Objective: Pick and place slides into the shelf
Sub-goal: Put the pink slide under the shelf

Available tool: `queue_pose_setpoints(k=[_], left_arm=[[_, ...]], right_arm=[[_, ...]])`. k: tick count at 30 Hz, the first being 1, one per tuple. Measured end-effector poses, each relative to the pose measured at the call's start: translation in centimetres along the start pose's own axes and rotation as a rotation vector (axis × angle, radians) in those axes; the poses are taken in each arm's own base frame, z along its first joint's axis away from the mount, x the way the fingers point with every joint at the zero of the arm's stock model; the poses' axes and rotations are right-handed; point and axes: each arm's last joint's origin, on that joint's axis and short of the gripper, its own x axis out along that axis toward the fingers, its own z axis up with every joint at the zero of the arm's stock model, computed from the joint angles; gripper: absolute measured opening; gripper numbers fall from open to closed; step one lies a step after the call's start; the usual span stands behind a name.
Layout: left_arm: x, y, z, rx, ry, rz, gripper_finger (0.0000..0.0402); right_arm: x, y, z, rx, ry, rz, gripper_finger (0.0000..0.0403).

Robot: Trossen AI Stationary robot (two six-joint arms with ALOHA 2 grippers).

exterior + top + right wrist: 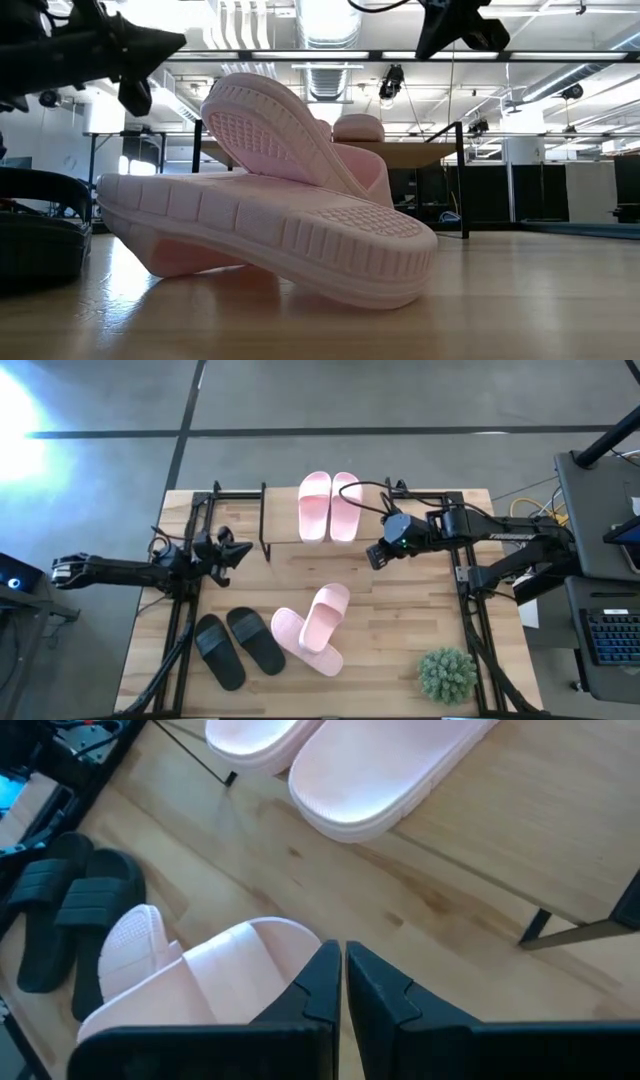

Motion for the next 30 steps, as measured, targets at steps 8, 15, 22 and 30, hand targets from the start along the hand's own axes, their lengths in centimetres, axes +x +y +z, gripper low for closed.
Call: queue_pose_setpoints(k=[8, 15, 22, 30], left_arm=[[-0.09, -0.05, 0.16, -0.003, -0.012, -0.005, 0.0000], [-0.03, 0.02, -0.07, 0.000, 0.004, 0.001, 0.0000], [0.06, 0.12, -0.35, 0.004, 0.024, 0.009, 0.0000], [0.16, 0.20, -0.62, 0.008, 0.044, 0.016, 0.0000]], right_arm=[[0.02, -0.08, -0.07, -0.002, 0.007, -0.009, 0.0013], [0.02, -0.08, -0.06, -0.002, 0.006, -0.008, 0.0013], [0.02, -0.07, -0.07, -0.003, 0.007, -0.008, 0.0013], [0.03, -0.03, -0.12, -0.019, 0.023, 0.005, 0.0013]])
